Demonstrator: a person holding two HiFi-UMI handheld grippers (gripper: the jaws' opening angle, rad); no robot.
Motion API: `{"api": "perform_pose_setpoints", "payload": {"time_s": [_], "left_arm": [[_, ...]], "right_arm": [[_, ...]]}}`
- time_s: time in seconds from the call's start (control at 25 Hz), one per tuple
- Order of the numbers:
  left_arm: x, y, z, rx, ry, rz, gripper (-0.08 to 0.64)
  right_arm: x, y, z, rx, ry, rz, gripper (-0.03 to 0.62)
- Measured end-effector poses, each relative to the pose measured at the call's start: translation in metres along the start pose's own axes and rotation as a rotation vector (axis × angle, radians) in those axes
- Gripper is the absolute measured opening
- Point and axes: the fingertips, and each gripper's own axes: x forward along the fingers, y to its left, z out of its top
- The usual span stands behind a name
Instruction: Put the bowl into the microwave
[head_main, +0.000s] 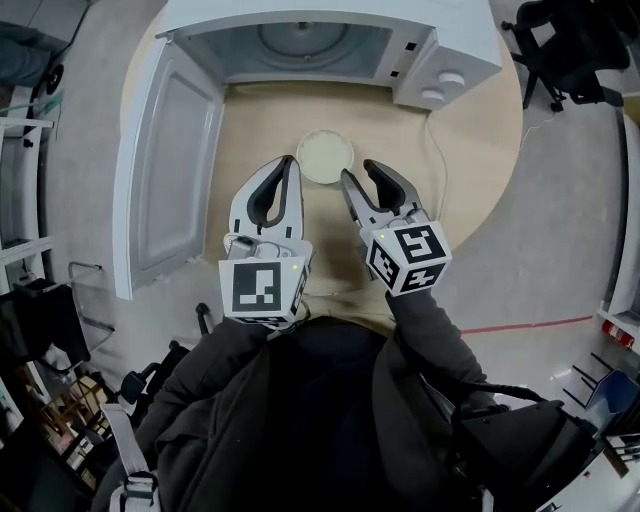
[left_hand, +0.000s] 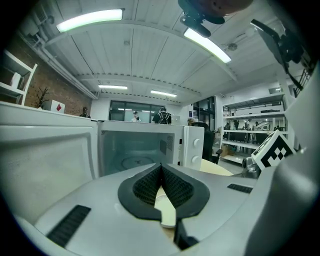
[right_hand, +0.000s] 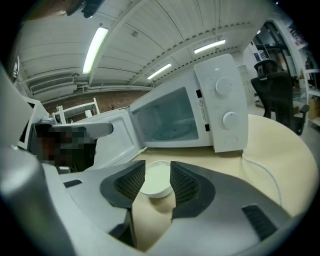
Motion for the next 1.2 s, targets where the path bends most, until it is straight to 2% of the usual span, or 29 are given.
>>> {"api": "perform_pose_setpoints", "payload": {"time_s": [0.24, 0.52, 0.76, 1.0, 1.2], "left_arm": [[0.013, 0.014, -0.018, -0.017, 0.016, -0.022, 0.009], [0.024, 0.027, -0.035, -0.041, 0.036, -0.027, 0.009], [0.03, 0.032, -0.046, -0.062, 0.057, -0.02, 0.009], [0.03, 0.035, -0.046, -0.074, 0.066, -0.015, 0.009], [0.029, 0.043, -0.048, -0.082, 0.074, 0.005, 0.009]], "right_arm": [[0.021, -0.014, -0.02, 0.043, 0.065, -0.059, 0.152], [0.04, -0.03, -0.031, 0.069, 0.126, -0.112, 0.106], [0.048, -0.033, -0.033, 0.084, 0.151, -0.096, 0.103], [0.053, -0.032, -0.032, 0.108, 0.182, -0.072, 0.065], [0.058, -0.031, -0.031, 0.086, 0.207, -0.05, 0.052]]}}
